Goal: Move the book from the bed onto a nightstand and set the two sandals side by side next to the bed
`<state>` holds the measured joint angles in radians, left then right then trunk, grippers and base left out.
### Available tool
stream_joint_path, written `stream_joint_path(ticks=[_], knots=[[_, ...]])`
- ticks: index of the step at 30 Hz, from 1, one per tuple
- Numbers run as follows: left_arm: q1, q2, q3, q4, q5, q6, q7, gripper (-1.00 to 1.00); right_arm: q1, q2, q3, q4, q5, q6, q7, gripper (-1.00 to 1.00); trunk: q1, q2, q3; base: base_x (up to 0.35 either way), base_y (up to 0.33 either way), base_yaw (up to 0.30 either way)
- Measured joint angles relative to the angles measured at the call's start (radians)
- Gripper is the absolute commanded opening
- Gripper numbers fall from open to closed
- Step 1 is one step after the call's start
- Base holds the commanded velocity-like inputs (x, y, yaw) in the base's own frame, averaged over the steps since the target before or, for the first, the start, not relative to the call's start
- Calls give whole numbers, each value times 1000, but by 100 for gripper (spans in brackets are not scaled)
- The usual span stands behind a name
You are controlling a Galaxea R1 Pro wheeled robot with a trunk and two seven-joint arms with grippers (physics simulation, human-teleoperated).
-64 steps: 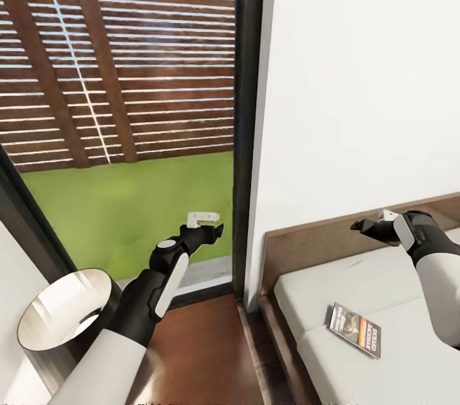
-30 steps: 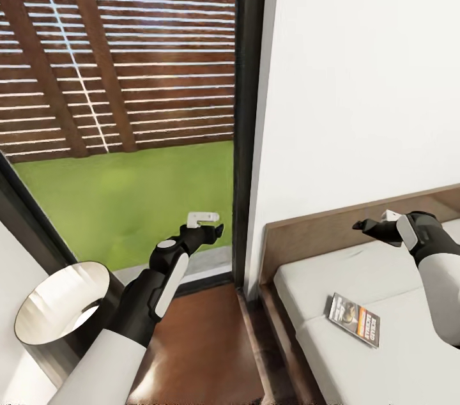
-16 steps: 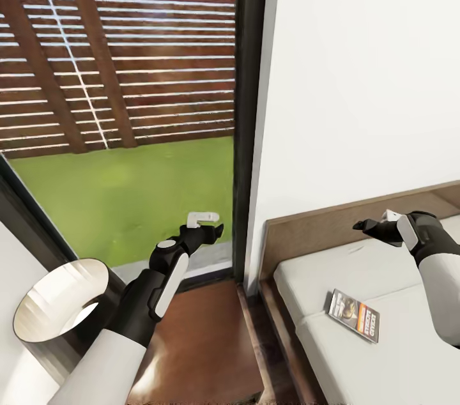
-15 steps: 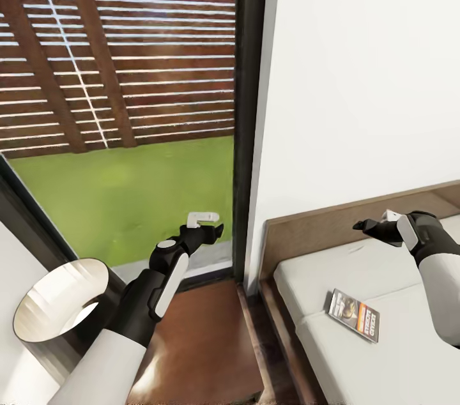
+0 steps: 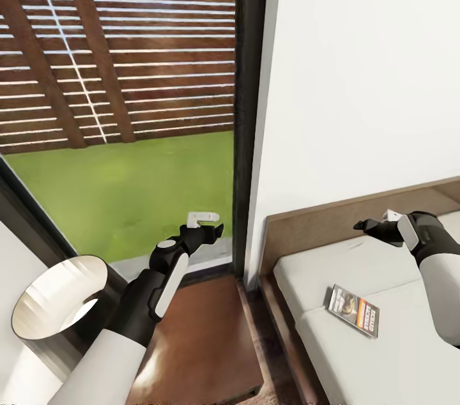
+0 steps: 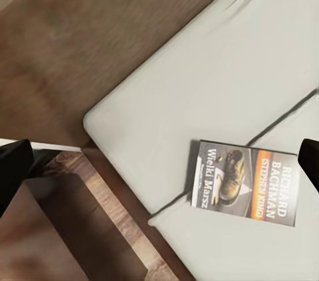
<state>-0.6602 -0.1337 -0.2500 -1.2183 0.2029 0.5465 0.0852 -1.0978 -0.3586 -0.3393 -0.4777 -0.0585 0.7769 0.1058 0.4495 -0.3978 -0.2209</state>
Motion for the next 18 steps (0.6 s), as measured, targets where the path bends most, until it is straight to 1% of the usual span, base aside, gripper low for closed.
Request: stream_joint_path(ticks=[8, 18], knots=[[0, 0, -1, 0, 0, 0, 0, 100, 0, 0, 0, 0, 0, -31, 0, 100, 0, 0, -13, 0, 0, 0], [0, 0, -2, 0, 0, 0, -1, 100, 0, -4, 0, 0, 0, -33, 0, 100, 0, 0, -29, 0, 0, 0]])
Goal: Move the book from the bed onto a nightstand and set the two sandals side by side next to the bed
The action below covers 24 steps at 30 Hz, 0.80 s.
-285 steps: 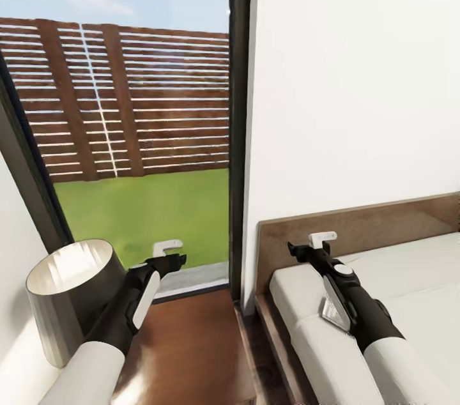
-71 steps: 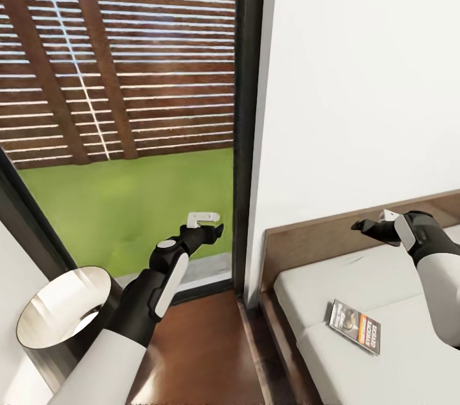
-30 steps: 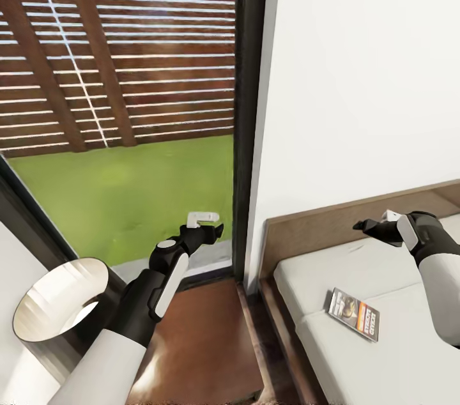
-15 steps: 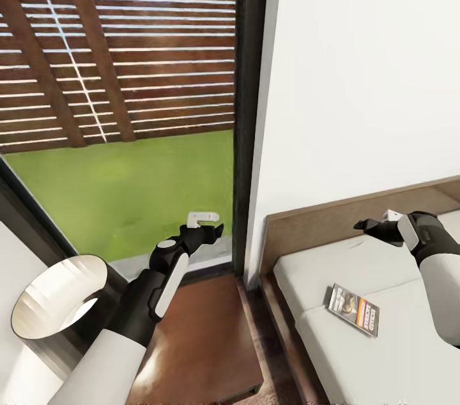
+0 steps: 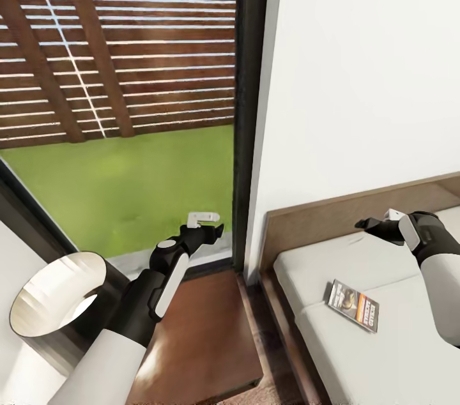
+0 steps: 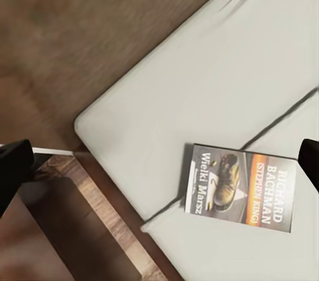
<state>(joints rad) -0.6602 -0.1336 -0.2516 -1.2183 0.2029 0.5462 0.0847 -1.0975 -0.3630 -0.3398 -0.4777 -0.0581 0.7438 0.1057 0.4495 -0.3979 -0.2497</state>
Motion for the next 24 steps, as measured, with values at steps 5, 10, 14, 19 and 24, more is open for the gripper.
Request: stream_joint_path(ticks=[5, 10, 14, 19, 24], knots=[[0, 0, 0, 0, 0, 0, 0, 100, 0, -1, 1, 0, 0, 0, 1, 100, 0, 0, -8, 0, 0, 0], [0, 0, 0, 0, 0, 0, 0, 100, 0, -2, 1, 0, 0, 0, 2, 100, 0, 0, -16, 0, 0, 0], [0, 0, 0, 0, 0, 0, 0, 100, 0, -2, 0, 0, 0, 0, 2, 100, 0, 0, -22, 0, 0, 0], [0, 0, 0, 0, 0, 0, 0, 100, 0, -2, 0, 0, 0, 0, 2, 100, 0, 0, -30, 0, 0, 0], [0, 0, 0, 0, 0, 0, 0, 100, 0, -2, 1, 0, 0, 0, 2, 100, 0, 0, -38, 0, 0, 0]])
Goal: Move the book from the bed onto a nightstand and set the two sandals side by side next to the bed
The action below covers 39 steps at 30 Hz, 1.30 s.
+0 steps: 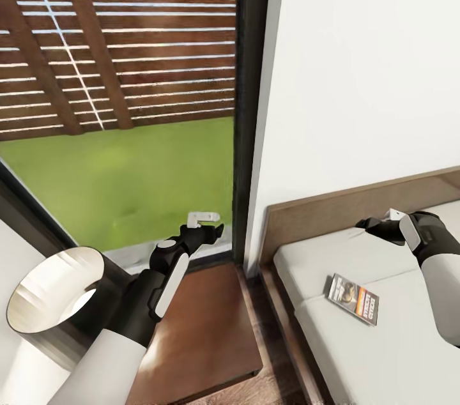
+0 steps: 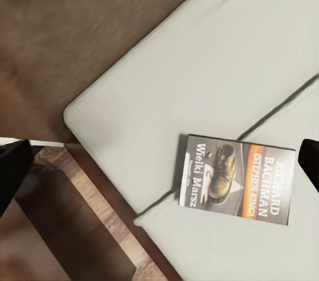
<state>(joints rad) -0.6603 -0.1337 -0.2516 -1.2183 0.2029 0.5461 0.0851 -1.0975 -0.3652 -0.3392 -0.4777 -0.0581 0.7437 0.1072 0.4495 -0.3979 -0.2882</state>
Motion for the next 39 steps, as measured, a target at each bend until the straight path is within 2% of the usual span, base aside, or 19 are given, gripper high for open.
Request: stream_joint_path(ticks=[39], knots=[[1, 3, -7, 0, -3, -5, 0, 100, 0, -5, -1, 0, 0, -1, 0, 100, 0, 0, -63, 0, 0, 0]])
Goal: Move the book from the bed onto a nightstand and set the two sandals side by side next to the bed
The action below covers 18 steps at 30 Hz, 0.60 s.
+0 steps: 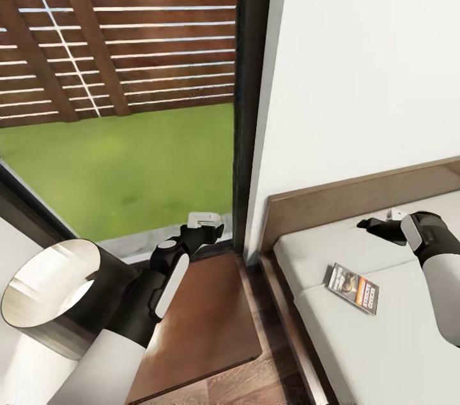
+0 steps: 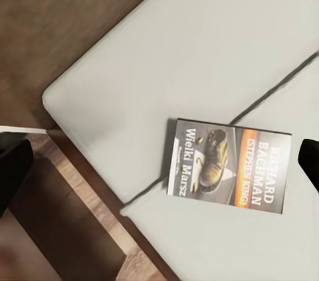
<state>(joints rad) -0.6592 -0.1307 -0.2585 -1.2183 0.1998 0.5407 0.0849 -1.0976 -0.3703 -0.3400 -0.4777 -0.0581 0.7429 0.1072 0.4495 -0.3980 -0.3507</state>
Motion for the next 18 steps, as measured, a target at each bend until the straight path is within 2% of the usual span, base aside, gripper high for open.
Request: stream_joint_path(ticks=[14, 18], knots=[[0, 2, -1, -1, 0, -1, 0, 100, 0, -1, 0, 0, 0, -3, -1, 100, 0, 0, -22, 0, 0, 0], [0, 2, -1, -1, 0, -1, 0, 100, 0, -1, 0, 1, 0, -29, -2, 100, 0, 0, -29, 0, 0, 0]])
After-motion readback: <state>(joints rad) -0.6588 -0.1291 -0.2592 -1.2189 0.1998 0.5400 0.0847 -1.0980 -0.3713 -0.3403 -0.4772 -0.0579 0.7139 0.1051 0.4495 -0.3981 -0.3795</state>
